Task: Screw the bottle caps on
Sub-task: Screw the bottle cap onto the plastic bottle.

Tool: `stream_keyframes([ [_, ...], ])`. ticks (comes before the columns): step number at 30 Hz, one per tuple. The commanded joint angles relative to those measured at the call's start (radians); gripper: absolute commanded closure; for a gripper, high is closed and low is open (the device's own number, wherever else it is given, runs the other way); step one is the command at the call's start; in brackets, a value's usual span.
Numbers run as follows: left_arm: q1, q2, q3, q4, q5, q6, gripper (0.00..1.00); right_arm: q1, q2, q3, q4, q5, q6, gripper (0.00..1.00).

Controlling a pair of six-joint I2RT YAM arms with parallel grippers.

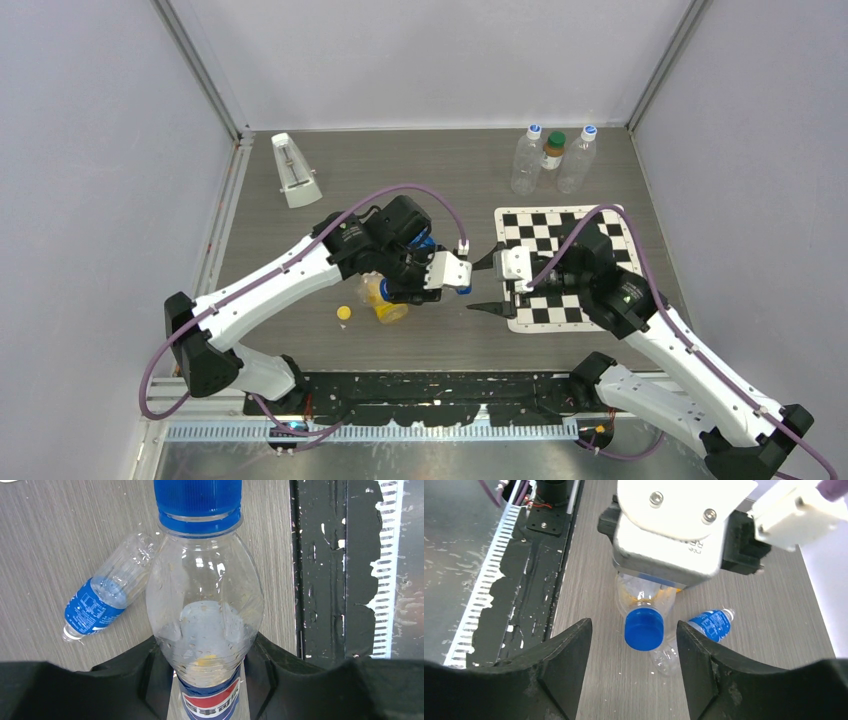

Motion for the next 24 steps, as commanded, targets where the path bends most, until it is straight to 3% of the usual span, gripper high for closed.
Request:
stream_keyframes([
  [1,0.001,-0.008,0.045,-0.008,0.036,0.011,1.00,0.021,0.010,0.051,0.002,-0.047,-0.023,0.35],
  [7,0.002,-0.017,0.045,-0.002,0.037,0.011,1.00,0.029,0.018,0.040,-0.015,-0.045,-0.018,0.45],
  [24,0.001,-0.038,0.049,0.006,0.080,0.011,1.00,0.036,0.048,-0.003,0.000,-0.014,-0.015,0.45],
])
